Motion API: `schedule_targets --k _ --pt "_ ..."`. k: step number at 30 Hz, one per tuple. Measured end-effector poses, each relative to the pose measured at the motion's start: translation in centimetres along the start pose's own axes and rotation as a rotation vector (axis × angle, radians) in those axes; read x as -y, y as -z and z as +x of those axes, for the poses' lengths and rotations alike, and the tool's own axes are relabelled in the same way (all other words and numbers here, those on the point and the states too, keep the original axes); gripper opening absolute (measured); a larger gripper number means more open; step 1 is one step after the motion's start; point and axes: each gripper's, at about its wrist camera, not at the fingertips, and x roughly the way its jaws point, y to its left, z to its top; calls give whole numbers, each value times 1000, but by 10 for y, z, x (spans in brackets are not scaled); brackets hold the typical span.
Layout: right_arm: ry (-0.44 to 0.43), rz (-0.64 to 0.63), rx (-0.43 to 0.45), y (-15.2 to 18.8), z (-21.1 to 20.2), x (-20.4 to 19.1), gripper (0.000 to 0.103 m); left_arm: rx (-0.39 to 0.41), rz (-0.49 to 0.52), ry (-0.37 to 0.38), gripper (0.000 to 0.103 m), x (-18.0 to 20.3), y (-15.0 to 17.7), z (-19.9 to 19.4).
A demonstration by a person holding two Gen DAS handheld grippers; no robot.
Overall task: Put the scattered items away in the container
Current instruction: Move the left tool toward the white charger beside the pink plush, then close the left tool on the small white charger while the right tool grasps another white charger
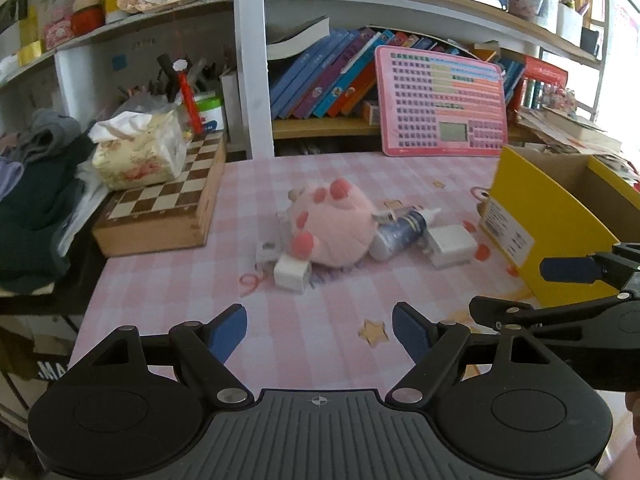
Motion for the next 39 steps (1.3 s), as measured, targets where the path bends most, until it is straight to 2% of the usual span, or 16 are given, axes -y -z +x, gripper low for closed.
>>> schedule_targets --k 4,6,10,19,26,30,34,39 --pt "37 28 -5 -13 27 2 73 -11 -5 -2 79 -5 -12 31" --pt "52 41 -8 -18 40 4 73 -28 -11 -8 72 -7 -16 48" --pt "80 51 -34 -27 65 8 69 -70 -18 -36 71 -12 -22 78" --pt "99 92 -93 -37 105 23 69 -132 -35 -51 60 -18 -28 119" --pt "96 95 -129 -39 125 26 70 -136 -44 -51 58 -19 -32 130" --pt "93 89 -119 -41 131 27 71 -129 -47 -54 45 -21 -33 130" --pt "86 90 -111 -42 133 27 65 -133 -51 -47 45 -23 -34 129" --pt "73 97 -113 -40 131 27 64 -135 -89 -24 45 -25 -31 122"
